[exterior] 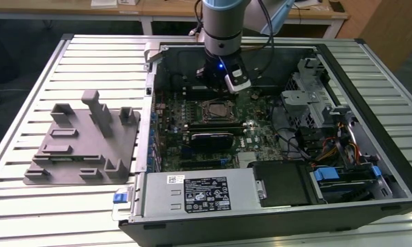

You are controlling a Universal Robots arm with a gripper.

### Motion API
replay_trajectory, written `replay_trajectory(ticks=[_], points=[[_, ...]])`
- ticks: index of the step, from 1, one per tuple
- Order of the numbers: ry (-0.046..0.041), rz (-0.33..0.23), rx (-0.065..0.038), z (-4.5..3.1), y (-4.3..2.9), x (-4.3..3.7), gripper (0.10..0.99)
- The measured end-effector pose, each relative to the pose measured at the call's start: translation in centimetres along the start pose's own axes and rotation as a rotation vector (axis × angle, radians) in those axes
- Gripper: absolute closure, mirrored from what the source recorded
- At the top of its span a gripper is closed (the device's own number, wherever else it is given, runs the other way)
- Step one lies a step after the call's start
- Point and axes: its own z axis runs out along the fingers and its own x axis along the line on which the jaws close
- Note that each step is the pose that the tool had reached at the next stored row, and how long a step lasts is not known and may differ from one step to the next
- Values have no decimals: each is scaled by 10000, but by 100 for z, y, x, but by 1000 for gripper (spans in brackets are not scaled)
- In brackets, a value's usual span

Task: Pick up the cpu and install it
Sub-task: 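Install the first cpu locking lever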

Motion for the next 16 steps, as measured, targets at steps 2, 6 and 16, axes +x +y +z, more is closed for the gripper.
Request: replay_trajectory(ticks=[2, 6, 16], points=[[-53, 14, -5, 5, 0, 17, 980], [-181, 4, -32, 11, 0, 59, 980], [-770, -105, 36, 39, -12, 110, 980]])
